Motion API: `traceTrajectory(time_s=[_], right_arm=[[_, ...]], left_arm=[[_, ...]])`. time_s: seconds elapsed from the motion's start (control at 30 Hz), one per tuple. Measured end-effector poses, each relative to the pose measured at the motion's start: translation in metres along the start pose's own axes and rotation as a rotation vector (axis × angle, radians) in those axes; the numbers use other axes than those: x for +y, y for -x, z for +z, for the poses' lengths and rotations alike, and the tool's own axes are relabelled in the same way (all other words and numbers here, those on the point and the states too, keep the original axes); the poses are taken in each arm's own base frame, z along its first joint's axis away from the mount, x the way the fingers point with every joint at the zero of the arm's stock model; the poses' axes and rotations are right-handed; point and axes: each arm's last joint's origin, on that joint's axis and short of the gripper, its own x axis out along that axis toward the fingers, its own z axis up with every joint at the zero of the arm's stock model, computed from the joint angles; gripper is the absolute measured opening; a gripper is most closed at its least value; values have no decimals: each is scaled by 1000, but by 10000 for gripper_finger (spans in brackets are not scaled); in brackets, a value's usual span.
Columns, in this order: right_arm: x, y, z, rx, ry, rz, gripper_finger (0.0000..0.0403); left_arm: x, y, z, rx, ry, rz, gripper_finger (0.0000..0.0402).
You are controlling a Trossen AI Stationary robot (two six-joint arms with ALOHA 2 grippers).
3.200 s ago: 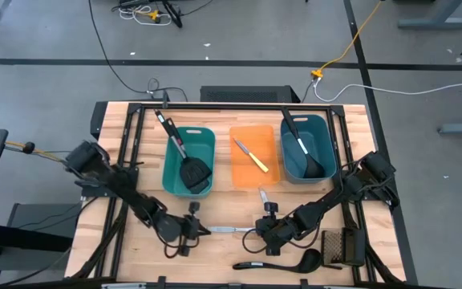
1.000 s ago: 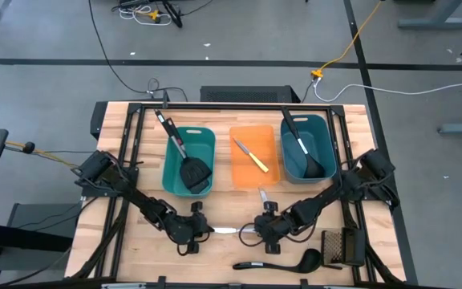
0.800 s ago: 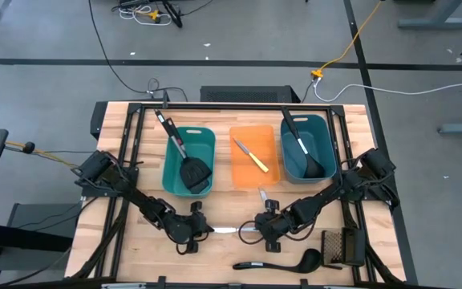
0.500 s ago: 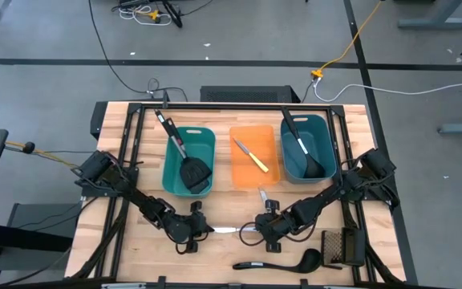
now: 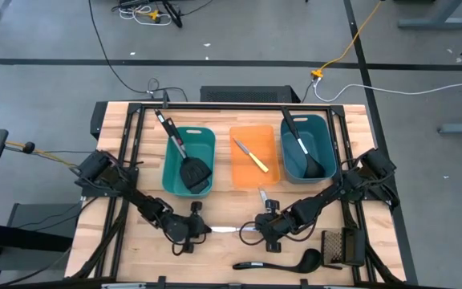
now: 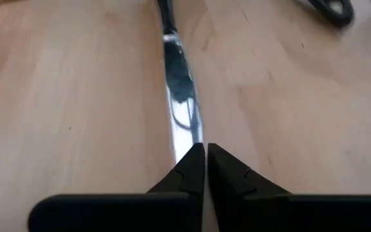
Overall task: Pick & Place Kitchen Items
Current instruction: Put the left silver knife into the orange bin
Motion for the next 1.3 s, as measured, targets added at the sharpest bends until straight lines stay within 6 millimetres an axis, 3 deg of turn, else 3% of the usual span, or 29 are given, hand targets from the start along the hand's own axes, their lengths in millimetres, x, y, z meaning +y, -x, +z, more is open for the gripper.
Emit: traceTrajectory(time_s=[0.37,0.7,1.03,1.3], right_arm=[[-1,17,3,-41,3,-12,86],[6,30,7,-99,15,32,86],[19,94,7,-312,24,5,86],[14,144,11,-606,62,-19,86]], left_arm=[[-11,40,25,-67,-93,31,29],[-19,58,23,-82,-151,146,29],[-31,66,17,-100,-167,166,25],[-22,67,0,-127,-108,151,9]])
